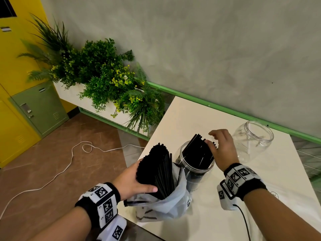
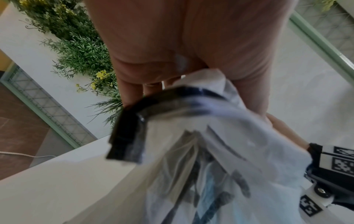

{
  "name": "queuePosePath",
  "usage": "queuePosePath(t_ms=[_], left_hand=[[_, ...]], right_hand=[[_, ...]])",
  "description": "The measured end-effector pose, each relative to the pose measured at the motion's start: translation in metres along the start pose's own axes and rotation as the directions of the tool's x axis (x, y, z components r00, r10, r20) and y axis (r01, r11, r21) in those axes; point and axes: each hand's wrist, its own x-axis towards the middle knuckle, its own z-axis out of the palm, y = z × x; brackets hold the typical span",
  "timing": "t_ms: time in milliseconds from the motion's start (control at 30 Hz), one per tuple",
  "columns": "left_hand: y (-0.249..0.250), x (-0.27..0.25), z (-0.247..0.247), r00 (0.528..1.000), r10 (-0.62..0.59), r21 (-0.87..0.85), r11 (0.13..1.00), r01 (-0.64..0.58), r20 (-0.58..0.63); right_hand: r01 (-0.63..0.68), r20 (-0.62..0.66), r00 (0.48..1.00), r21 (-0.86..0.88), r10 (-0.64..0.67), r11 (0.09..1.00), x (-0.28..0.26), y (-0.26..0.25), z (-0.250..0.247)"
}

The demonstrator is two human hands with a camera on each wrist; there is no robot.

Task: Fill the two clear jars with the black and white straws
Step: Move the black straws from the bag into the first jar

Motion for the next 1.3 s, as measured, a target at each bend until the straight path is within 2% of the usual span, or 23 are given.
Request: queuePosePath(t_ms=[100, 167, 267, 400, 500, 633, 733, 833, 867, 967, 1033, 1167, 1233, 1300], left_hand=[[0.002, -0.001, 0.001, 1.0, 0.005, -0.011, 1.0, -0.005, -0.001], [0.004, -0.001, 0.001, 1.0, 0.013, -0.018, 1.0, -0.013, -0.003], [0.004, 0.0, 0.002, 1.0, 0.019, -0.023, 1.0, -0.019, -0.001], [0.002, 0.0, 0.0, 1.0, 0.011, -0.012, 1.0, -0.011, -0.002], [0.002, 0.001, 0.0, 1.0, 0.011, 0.009, 1.0, -0.011, -0.004], [-0.001, 0.002, 0.001, 1.0, 0.001, 0.014, 1.0, -0.001, -0.015], [-0.004, 0.003, 0.001, 0.999, -0.017, 0.008, 1.0, 0.017, -0.034], [-0.005, 0.003, 0.002, 0.999, -0.026, 0.007, 1.0, 0.026, -0.037], [-0.006, 0.003, 0.002, 0.999, -0.029, 0.005, 1.0, 0.03, -0.037], [-0.007, 0.004, 0.002, 0.999, -0.035, 0.001, 0.999, 0.035, -0.034], [-0.006, 0.004, 0.002, 0.999, -0.036, -0.001, 0.999, 0.036, -0.027], [-0.004, 0.003, 0.002, 0.999, -0.033, 0.002, 0.999, 0.033, -0.029], [-0.002, 0.003, 0.002, 0.999, -0.034, 0.014, 0.999, 0.034, -0.031], [0.0, 0.002, 0.002, 0.999, -0.027, 0.02, 0.999, 0.027, -0.03]], right_hand=[[-0.016, 0.068, 0.998, 0.058, 0.012, 0.998, -0.005, 0.008, -0.009], [0.047, 0.125, 0.991, 0.034, -0.051, 0.998, -0.012, 0.013, -0.014], [0.148, 0.129, 0.982, -0.04, -0.142, 0.988, -0.019, 0.017, -0.014], [0.207, 0.13, 0.973, -0.12, -0.191, 0.971, -0.014, 0.02, -0.01], [0.171, 0.174, 0.973, -0.091, -0.153, 0.981, -0.001, 0.018, -0.014], [-0.039, 0.15, 0.988, 0.067, 0.029, 0.997, 0.027, -0.001, -0.02], [-0.101, 0.133, 0.986, -0.035, 0.105, 0.994, 0.035, -0.006, -0.011], [-0.097, 0.01, 0.995, 0.016, 0.097, 0.995, 0.021, -0.006, -0.002], [-0.08, 0.007, 0.997, 0.054, 0.08, 0.995, 0.013, -0.006, 0.0], [0.026, 0.241, 0.97, -0.033, -0.017, 0.999, -0.006, -0.005, 0.009], [0.058, 0.341, 0.94, -0.112, -0.017, 0.992, -0.008, -0.005, 0.013], [0.043, 0.315, 0.949, -0.092, -0.012, 0.995, 0.005, -0.017, 0.023], [0.071, 0.333, 0.943, -0.144, -0.019, 0.987, 0.008, -0.022, 0.033], [0.059, 0.286, 0.958, -0.175, -0.007, 0.983, 0.01, -0.024, 0.041]])
